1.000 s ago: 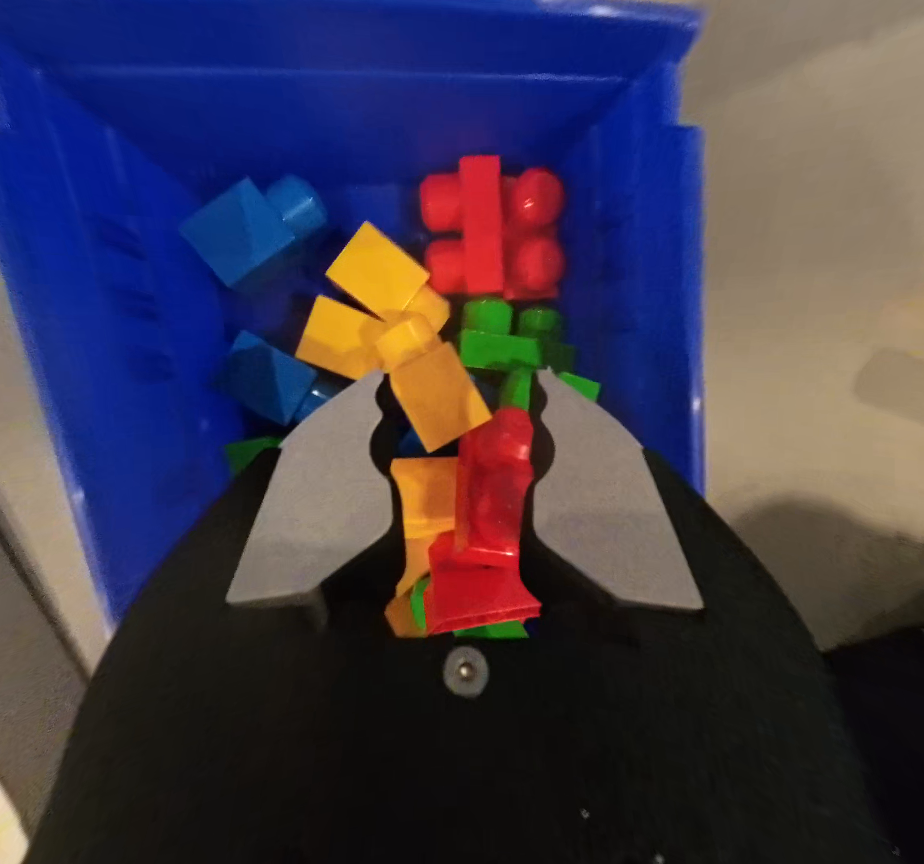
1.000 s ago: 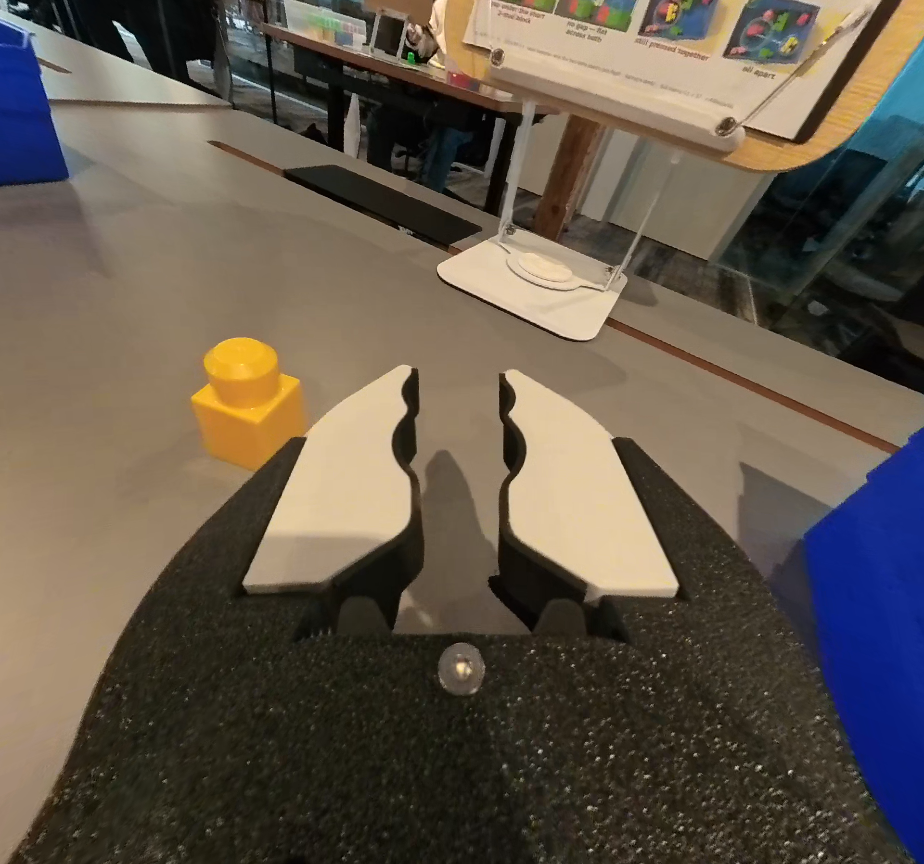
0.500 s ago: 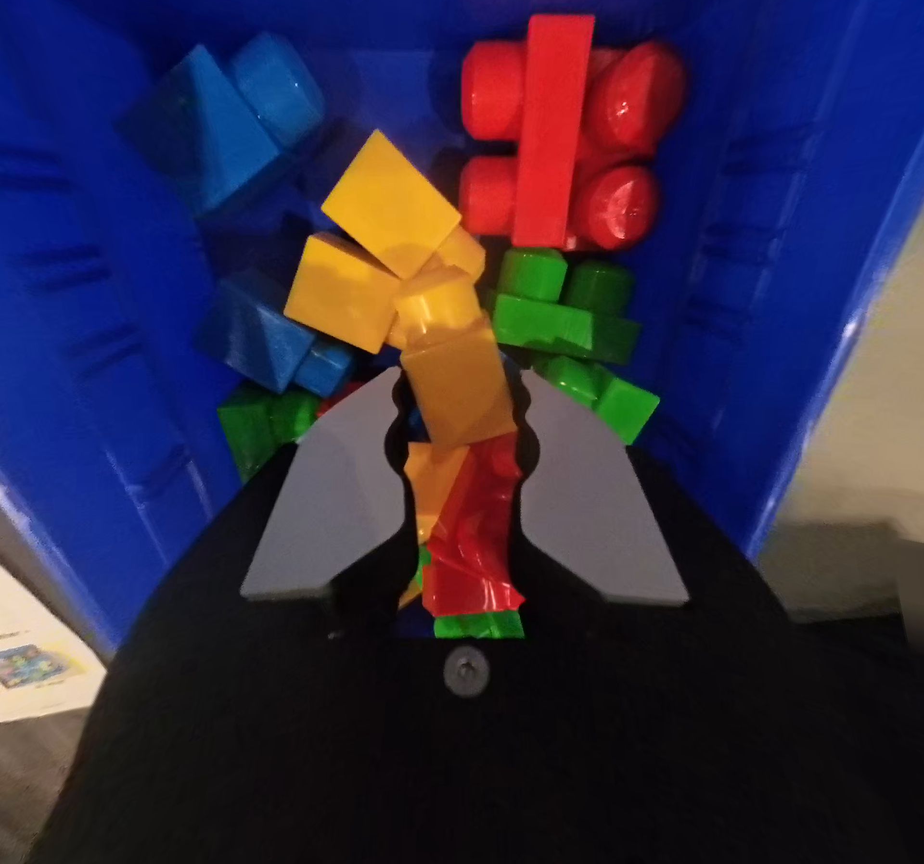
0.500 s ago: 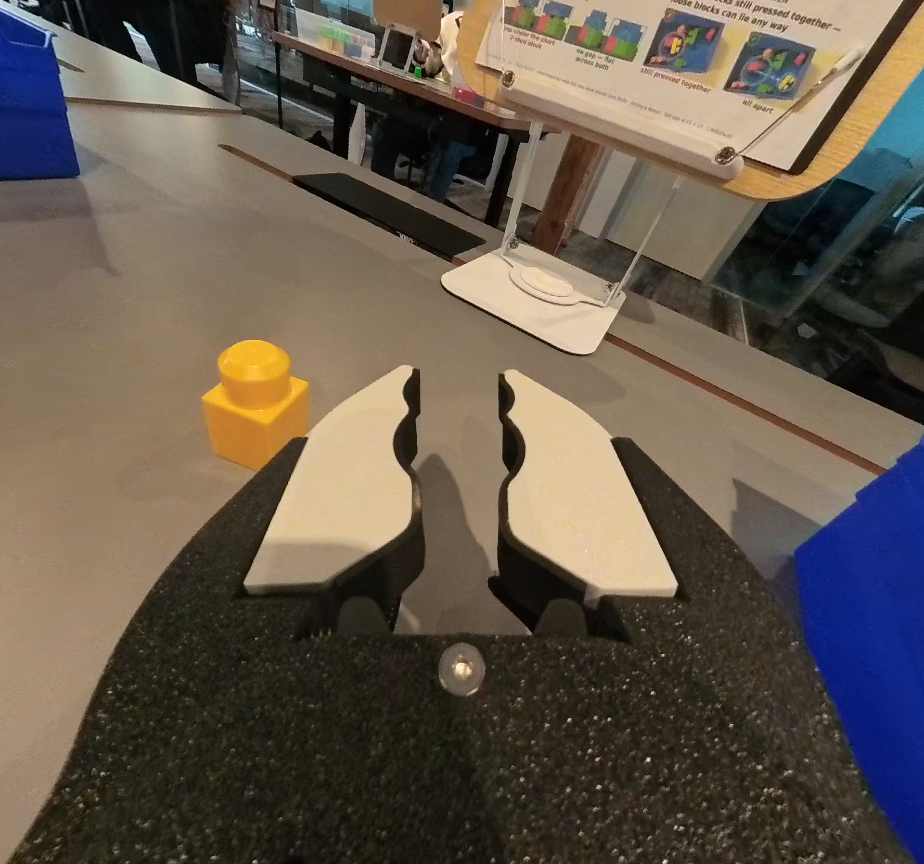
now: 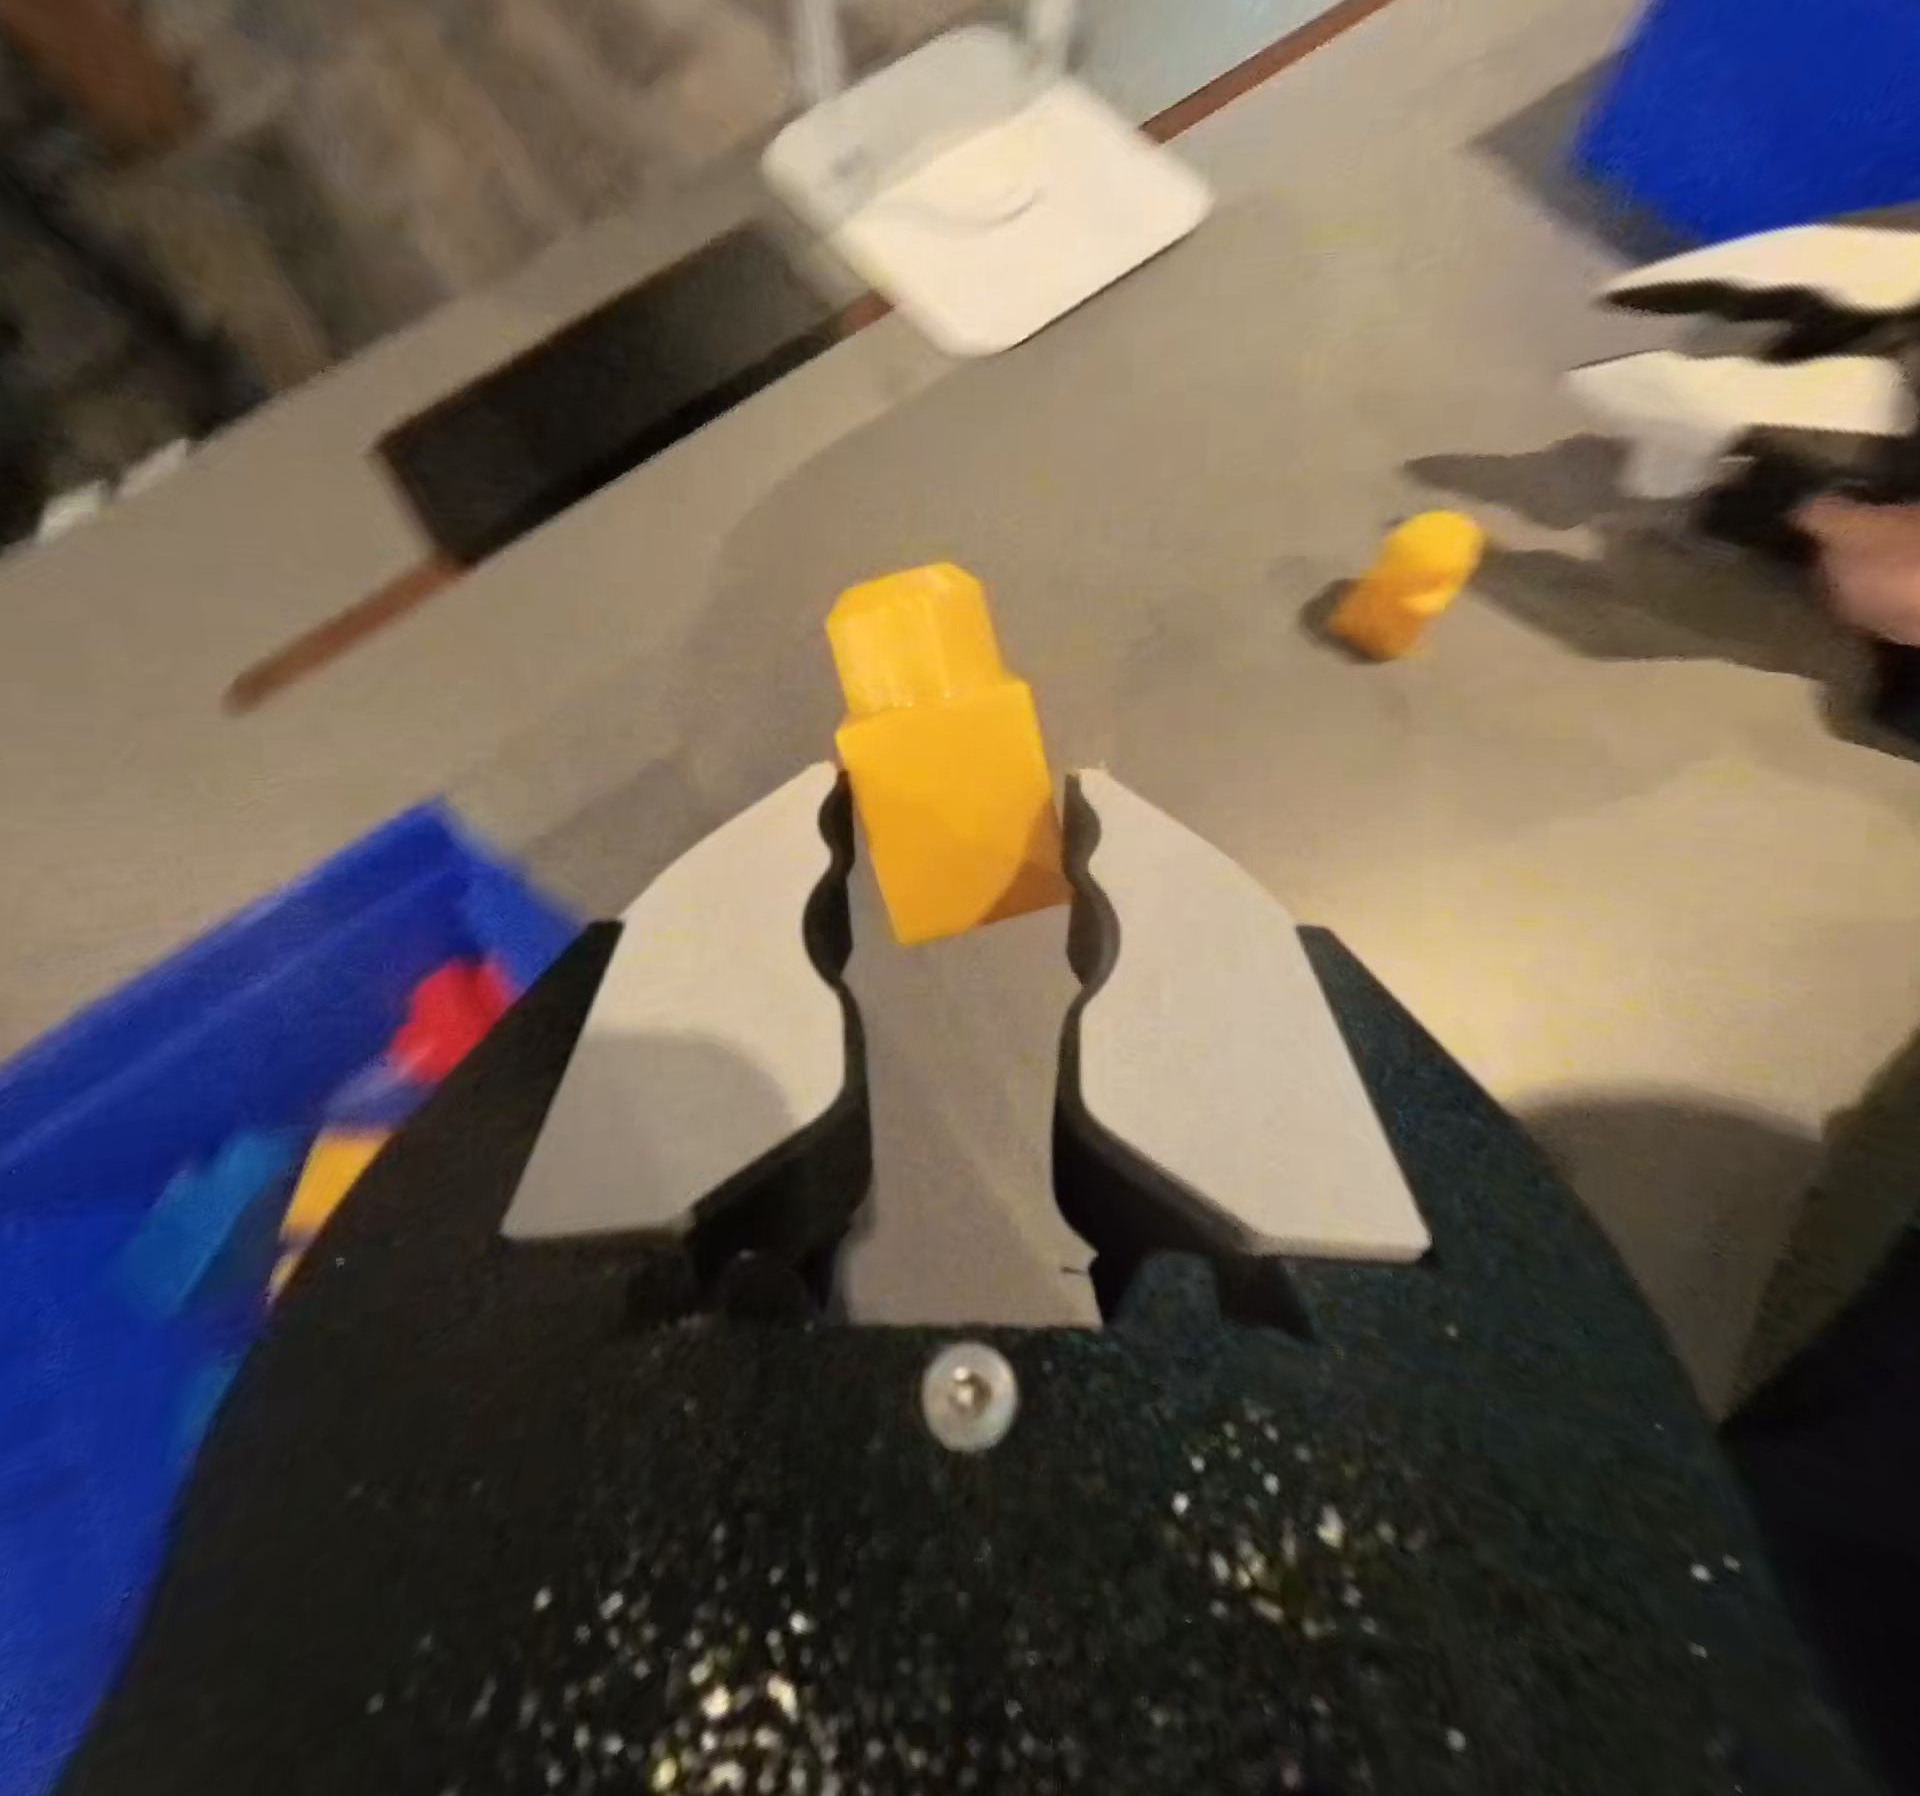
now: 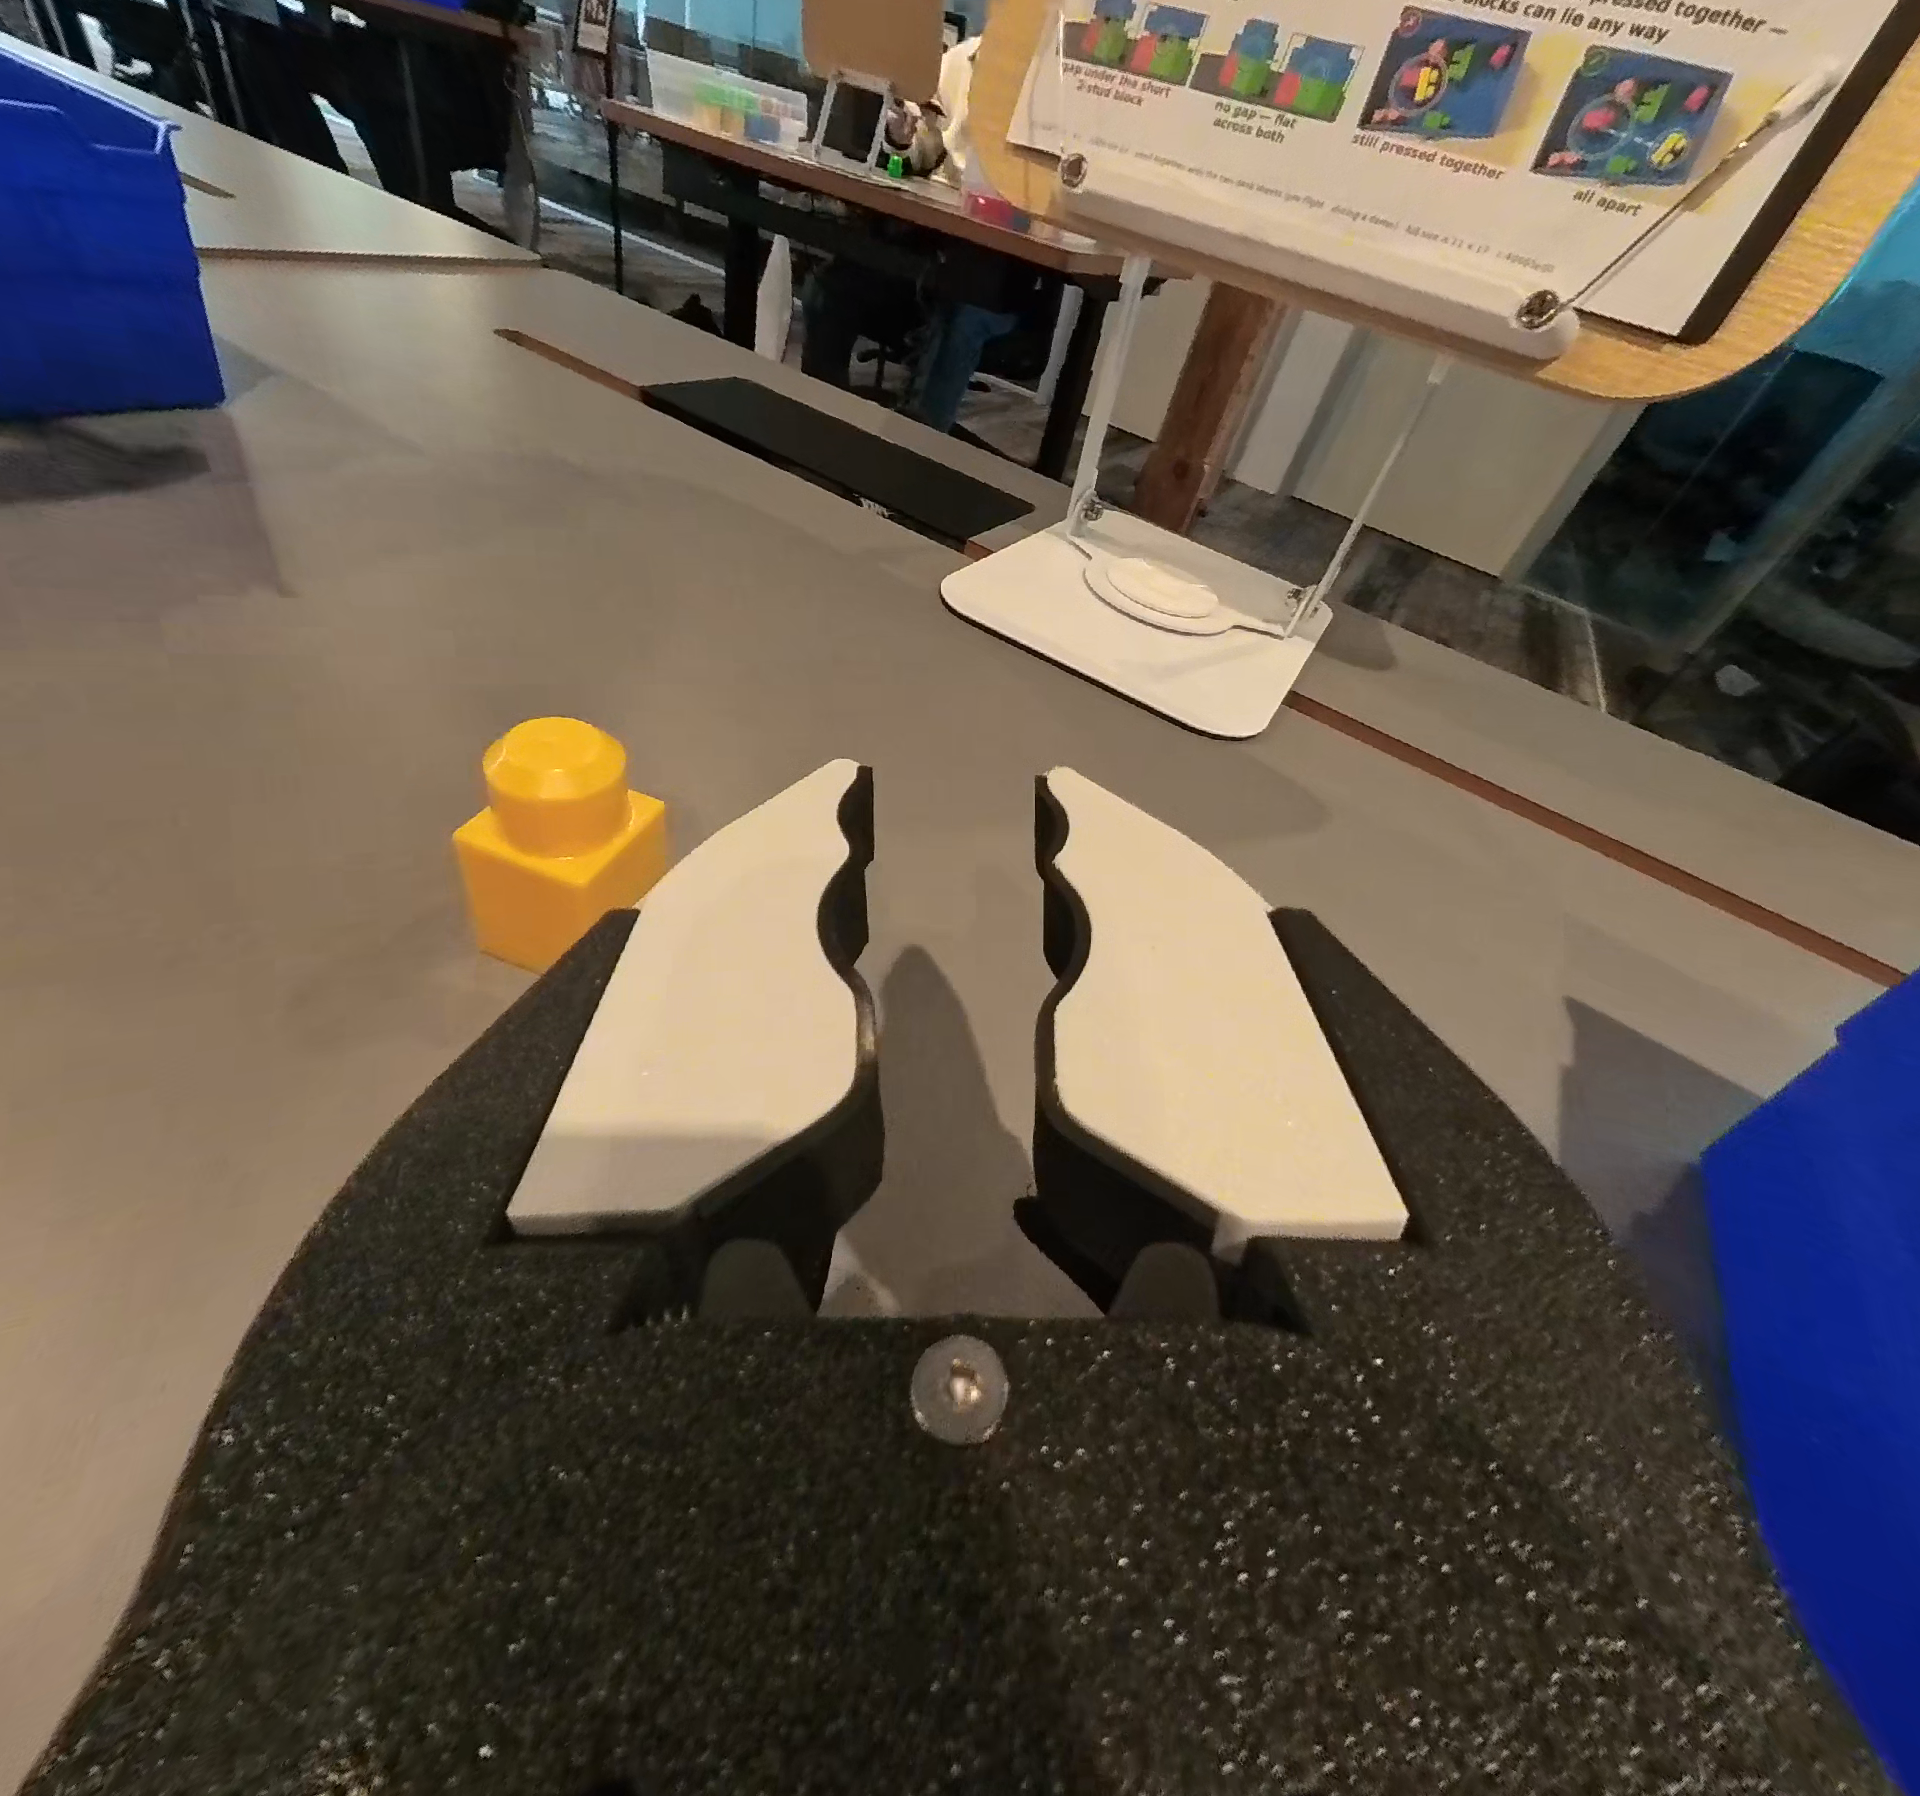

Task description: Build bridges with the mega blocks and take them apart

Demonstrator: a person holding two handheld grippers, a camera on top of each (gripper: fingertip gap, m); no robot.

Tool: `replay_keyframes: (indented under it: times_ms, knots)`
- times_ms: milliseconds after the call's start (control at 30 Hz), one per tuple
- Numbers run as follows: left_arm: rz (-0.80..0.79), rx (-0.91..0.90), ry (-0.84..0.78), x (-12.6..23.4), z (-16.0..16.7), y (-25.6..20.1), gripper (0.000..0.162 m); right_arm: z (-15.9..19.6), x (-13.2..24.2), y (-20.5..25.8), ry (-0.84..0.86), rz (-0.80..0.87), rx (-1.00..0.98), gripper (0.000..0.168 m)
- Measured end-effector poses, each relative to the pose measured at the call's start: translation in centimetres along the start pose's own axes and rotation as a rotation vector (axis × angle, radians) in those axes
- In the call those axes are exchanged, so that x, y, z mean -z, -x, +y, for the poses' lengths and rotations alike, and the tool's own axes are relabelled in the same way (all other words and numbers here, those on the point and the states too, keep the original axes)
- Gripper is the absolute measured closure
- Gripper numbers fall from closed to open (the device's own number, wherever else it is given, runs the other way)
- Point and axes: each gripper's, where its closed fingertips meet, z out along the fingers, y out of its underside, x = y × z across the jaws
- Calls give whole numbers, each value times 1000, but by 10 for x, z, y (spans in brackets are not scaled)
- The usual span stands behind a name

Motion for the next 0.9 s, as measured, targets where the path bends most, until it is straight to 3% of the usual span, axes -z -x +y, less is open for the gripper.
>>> replay_keyframes:
  times_ms: [133,233,433,900]
  knots:
    - [148,-115,-119,-45,-12,-73,124,0,1,0,-3,-5,-6,139]
    - [253,-66,-152,-85,-6,-103,125,0,1,1,-5,-9,-7,139]
    - [396,-36,-63,-143,27,-137,125,-1,1,1,-13,-21,-25,139]
    - [431,-123,340,-166,75,-140,125,-3,3,1,-25,-38,-39,139]
